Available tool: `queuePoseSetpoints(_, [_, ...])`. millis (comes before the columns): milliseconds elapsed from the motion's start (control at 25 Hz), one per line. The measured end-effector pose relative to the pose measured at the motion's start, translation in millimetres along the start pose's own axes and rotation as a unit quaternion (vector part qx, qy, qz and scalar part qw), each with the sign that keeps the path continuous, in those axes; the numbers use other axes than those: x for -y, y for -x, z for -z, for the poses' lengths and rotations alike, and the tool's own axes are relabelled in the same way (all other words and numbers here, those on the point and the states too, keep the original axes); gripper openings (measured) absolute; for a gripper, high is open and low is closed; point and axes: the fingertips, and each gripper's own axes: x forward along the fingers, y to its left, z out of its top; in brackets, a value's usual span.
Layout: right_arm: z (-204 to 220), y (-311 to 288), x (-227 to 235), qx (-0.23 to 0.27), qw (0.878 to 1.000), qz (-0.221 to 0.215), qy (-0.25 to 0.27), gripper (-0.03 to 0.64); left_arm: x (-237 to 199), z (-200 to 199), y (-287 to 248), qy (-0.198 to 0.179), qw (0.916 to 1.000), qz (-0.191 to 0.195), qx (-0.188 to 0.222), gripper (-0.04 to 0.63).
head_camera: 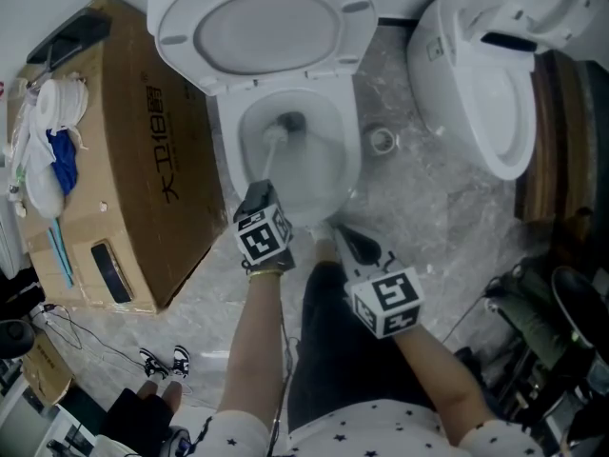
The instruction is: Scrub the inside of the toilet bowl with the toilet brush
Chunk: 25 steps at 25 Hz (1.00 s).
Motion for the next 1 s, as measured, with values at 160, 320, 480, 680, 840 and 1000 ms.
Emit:
queuePoseSetpoints(160, [0, 2, -1, 0.002, 1.0, 0.001, 0.001, 0.006, -1, 13, 5, 0.002, 1.0, -0.002, -0.006, 0.147])
queuePoseSetpoints(320, [0, 4, -2, 0.003, 1.0, 0.001, 0.001, 0.006, -1, 21, 8, 0.003, 1.0, 0.0, -0.008, 0.147])
queuePoseSetpoints(480, [2, 5, -3, 0.004, 1.0, 0.002, 0.001, 0.006, 1, 26, 10, 0.003, 0.9999, 0.001, -0.01, 0.147])
queuePoseSetpoints(680, [3, 8, -2, 0.006, 1.0, 0.003, -0.001, 0.006, 6, 33, 12, 0.003, 0.9999, 0.003, -0.016, 0.147])
queuePoseSetpoints(840, [4, 11, -2, 0.009, 1.0, 0.006, -0.004, 0.006, 11, 41, 13, -0.001, 0.9996, 0.005, -0.026, 0.147])
queuePoseSetpoints(1000, [4, 13, 0, 0.012, 1.0, 0.009, -0.007, 0.006, 19, 47, 12, -0.006, 0.9994, 0.012, -0.032, 0.147])
